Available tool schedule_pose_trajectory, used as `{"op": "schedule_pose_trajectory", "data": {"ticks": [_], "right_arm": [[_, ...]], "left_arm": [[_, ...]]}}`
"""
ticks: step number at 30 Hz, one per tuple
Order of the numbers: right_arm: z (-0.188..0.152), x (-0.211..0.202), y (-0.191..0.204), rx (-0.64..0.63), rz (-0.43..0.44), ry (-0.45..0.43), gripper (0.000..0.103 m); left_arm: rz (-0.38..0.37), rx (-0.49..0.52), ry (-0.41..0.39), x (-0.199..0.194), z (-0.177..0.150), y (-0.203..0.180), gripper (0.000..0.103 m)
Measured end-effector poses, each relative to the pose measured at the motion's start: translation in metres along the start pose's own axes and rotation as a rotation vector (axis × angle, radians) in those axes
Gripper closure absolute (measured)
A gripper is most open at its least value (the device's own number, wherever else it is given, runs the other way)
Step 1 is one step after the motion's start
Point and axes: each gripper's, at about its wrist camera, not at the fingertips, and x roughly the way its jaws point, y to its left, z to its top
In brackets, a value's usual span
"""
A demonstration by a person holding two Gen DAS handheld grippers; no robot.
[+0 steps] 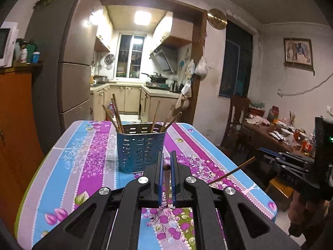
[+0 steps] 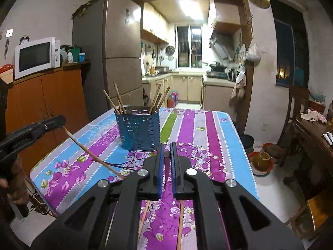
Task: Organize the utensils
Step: 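Carry the left tool's chopstick above the holder while the right tool carries its chopstick there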
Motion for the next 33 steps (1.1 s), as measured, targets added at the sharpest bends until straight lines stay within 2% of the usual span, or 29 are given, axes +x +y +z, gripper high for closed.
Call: {"op": "schedule_pose_trajectory", "data": {"ticks": [5,15,33], "right_arm": [[0.018,0.009,-0.002,-0.001,-0.001,0.032,0.098],[0.049,0.004,0.01,-0.046,0.007,0.016,0.098],[0.095,0.006,0.046,-0.075,0.107,0.101,0.098]], "left_arm": [[-0.014,0.01,0.034,0.013,0.02,0.003,0.096],[-0.024,0.031,0.018,0.023,0.05,0.007,0.096],[-0.015,0.078,-0.008,0.026,0.087,0.014,0.096]]}}
